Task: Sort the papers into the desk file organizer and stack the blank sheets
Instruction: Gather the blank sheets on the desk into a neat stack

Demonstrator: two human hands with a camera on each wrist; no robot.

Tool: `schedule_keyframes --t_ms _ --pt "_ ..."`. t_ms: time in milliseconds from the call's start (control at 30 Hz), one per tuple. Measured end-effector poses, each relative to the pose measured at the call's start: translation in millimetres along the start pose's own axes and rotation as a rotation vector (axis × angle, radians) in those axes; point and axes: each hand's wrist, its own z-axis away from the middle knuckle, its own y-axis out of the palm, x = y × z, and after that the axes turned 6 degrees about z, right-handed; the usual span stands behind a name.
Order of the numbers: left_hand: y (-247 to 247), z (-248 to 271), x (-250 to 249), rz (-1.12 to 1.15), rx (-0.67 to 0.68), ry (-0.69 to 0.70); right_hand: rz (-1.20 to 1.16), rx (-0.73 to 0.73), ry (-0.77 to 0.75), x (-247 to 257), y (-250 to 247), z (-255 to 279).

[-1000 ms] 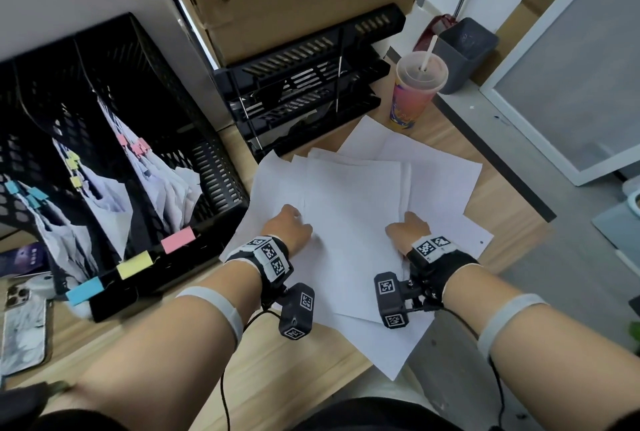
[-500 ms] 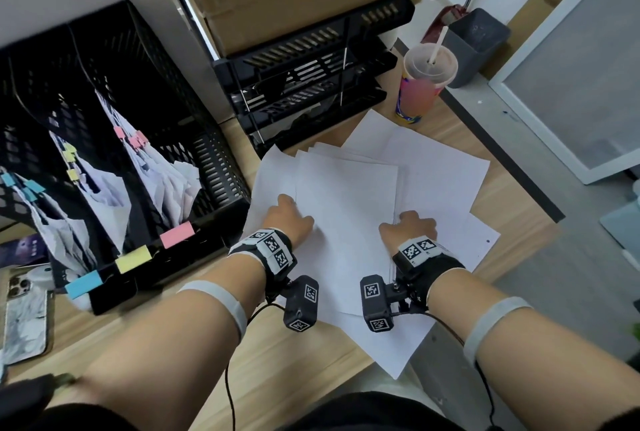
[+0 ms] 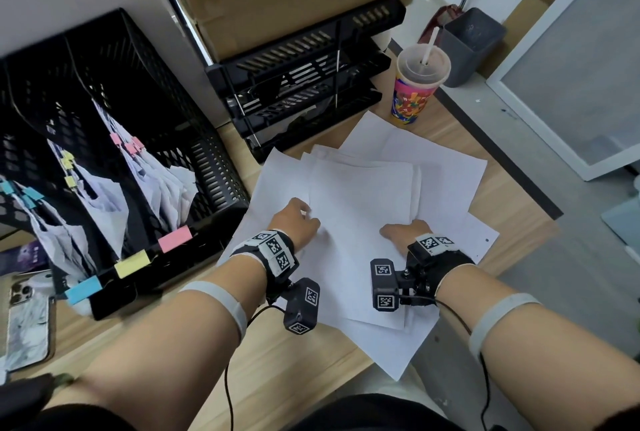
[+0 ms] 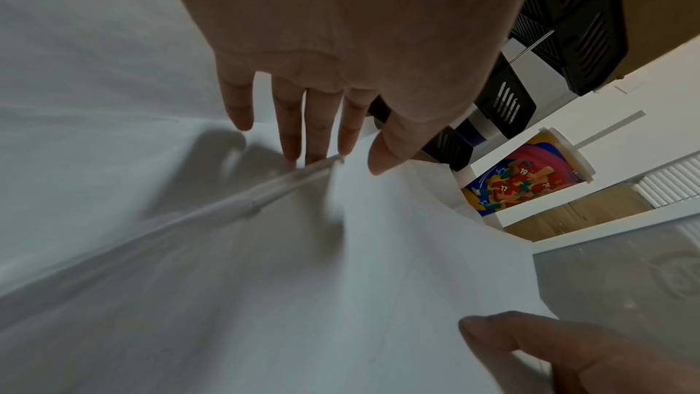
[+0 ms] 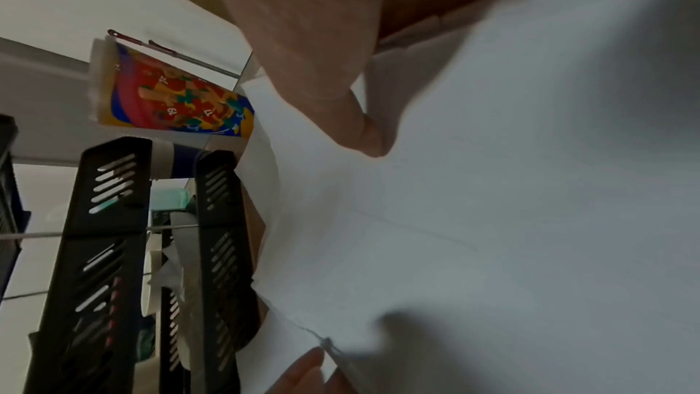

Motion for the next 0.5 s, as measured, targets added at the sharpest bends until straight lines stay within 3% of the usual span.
schedule_keyframes --t_ms 200,300,400,500 --pt "1.8 -4.3 1.7 -0.076 0.005 0.046 -0.019 -0.042 -0.068 3.3 9.4 -4.5" --pt "2.7 -5.2 -0.3 -0.066 -0.017 0.079 -0.016 0.022 -0.077 9.9 7.5 -3.6" --pt "-8.2 -7.7 -3.8 -0.148 -0.13 0.133 0.077 0.086 -0.085 7.5 -0.8 -4.1" --pt "-24.8 -11.1 -5.4 -0.359 -0.275 0.159 0.078 0.047 -0.053 -1.9 -11.6 -8.5"
